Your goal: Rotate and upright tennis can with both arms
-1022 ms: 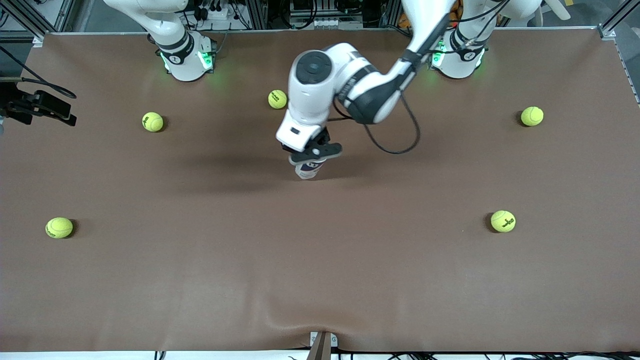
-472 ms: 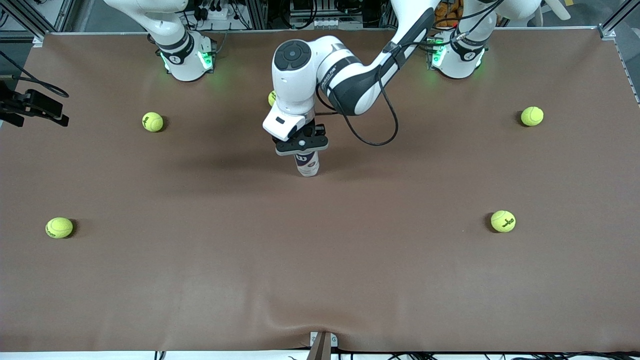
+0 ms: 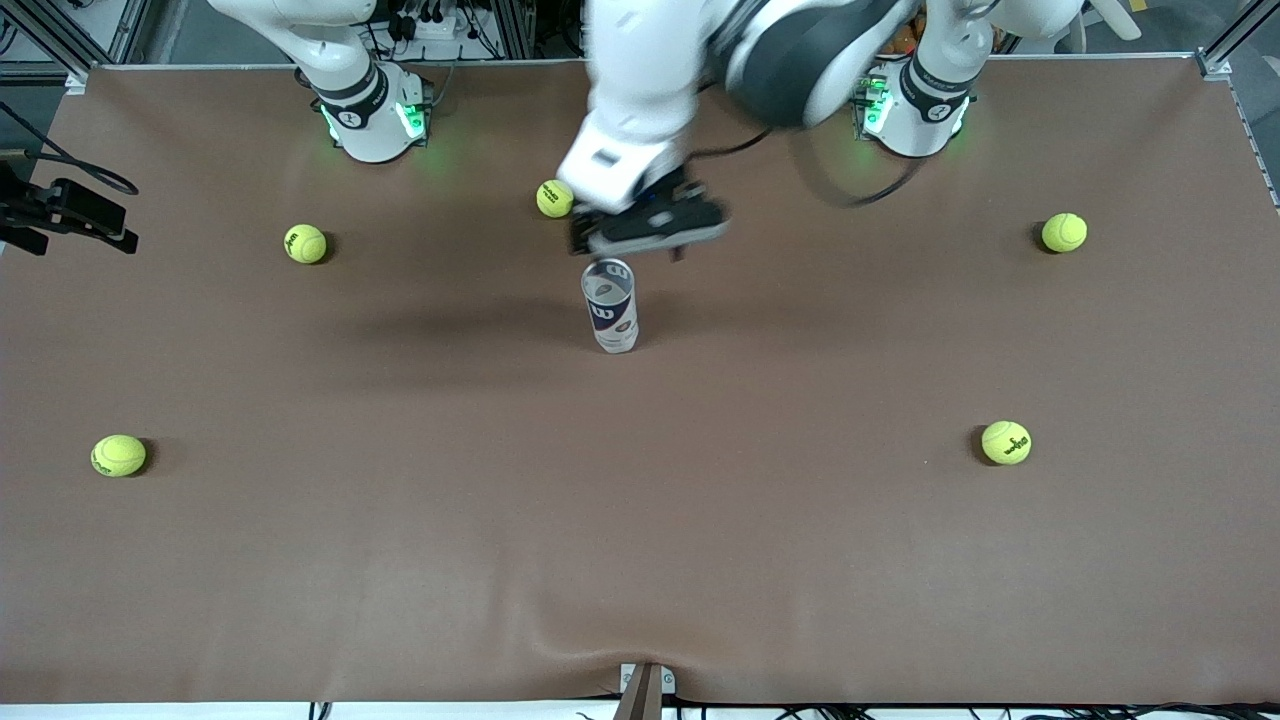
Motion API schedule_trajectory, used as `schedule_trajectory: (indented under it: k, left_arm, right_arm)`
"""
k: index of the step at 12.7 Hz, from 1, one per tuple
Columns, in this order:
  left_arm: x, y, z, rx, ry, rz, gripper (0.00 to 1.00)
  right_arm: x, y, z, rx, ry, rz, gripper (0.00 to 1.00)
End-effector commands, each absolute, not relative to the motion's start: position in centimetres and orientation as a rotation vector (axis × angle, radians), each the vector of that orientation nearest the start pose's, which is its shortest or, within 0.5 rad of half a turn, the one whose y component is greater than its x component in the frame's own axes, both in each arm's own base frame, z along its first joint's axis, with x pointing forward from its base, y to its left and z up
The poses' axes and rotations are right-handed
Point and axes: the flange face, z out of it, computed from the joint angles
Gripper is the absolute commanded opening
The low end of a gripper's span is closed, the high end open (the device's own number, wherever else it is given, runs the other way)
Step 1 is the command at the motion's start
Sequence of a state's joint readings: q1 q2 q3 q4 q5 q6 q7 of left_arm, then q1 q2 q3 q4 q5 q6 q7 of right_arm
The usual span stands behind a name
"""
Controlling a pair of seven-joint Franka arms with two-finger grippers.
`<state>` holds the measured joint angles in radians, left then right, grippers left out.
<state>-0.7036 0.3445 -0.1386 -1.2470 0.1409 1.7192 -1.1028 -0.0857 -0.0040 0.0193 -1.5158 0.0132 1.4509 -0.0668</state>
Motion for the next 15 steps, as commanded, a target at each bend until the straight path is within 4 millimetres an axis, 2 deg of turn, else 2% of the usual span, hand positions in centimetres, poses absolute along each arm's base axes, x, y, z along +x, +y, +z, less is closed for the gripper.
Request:
schedule_trajectory:
  k: [1,2,6,8,10,12,14,15]
  left_arm:
    - [48.1,-39.2,63.2,-3.068,-0.483,-0.225,1.0]
    - [48.5,-35.9,64.8,-3.046,-0.428,-0.194,1.0]
    - [50.4,-22.6,68.0,-2.999,-0.172,-0.044,1.0]
    - [50.6,-15.1,67.5,-3.038,-0.112,0.047,1.0]
    - [50.5,-9.4,66.2,-3.091,-0.135,0.134,1.0]
    - [49.7,-5.6,64.3,-3.109,-0.183,0.144,1.0]
    - [49.3,-4.4,62.6,-3.119,-0.227,0.155,1.0]
    - [49.4,-4.2,62.7,-3.119,-0.232,0.146,1.0]
  right_arm:
    - [55.3,-2.3,62.8,-3.098,-0.049,0.117,1.0]
    - [55.4,-1.6,62.4,-3.097,-0.082,0.141,1.0]
    - [54.9,-1.6,62.3,-3.092,-0.088,0.172,1.0]
    - [54.6,-1.4,62.7,-3.089,-0.091,0.179,1.0]
    - [54.3,-1.7,63.3,-3.093,-0.084,0.16,1.0]
    - [53.5,-2.4,64.6,-3.098,-0.061,0.124,1.0]
    - [52.3,-2.4,66.2,-3.101,-0.046,0.106,1.0]
    - [51.8,-2.6,66.7,-3.104,-0.038,0.094,1.0]
